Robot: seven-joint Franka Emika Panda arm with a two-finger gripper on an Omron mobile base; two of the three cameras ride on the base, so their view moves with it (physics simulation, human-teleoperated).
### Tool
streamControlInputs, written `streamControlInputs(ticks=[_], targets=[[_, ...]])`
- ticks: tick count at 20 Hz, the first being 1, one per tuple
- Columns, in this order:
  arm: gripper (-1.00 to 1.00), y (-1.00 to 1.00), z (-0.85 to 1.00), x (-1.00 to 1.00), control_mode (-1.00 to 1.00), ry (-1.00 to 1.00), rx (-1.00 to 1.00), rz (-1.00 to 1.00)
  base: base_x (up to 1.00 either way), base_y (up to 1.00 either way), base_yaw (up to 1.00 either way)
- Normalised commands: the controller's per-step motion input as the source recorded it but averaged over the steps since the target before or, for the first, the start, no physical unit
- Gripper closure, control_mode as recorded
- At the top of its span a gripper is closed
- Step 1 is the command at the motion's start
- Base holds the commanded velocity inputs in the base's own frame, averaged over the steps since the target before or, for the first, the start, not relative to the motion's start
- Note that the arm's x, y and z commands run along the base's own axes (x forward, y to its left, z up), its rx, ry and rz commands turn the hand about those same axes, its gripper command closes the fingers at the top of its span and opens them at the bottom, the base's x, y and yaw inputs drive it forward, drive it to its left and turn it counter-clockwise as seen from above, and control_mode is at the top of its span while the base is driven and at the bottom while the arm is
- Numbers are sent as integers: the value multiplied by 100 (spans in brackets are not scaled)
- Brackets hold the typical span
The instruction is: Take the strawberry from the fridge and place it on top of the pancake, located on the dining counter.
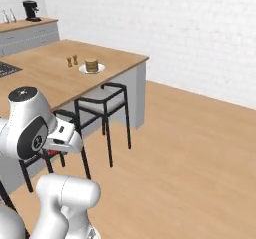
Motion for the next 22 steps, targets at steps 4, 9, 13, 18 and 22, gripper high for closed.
streamControlInputs(ticks=[4,9,13,18,22], targets=[[100,0,0,0,100,0,0,0,69,-43,25],[100,0,0,0,100,0,0,0,59,-40,28],[100,0,0,0,100,0,0,0,63,-45,30],[100,0,0,0,100,0,0,0,58,-79,35],[100,0,0,0,100,0,0,0,69,-94,49]])
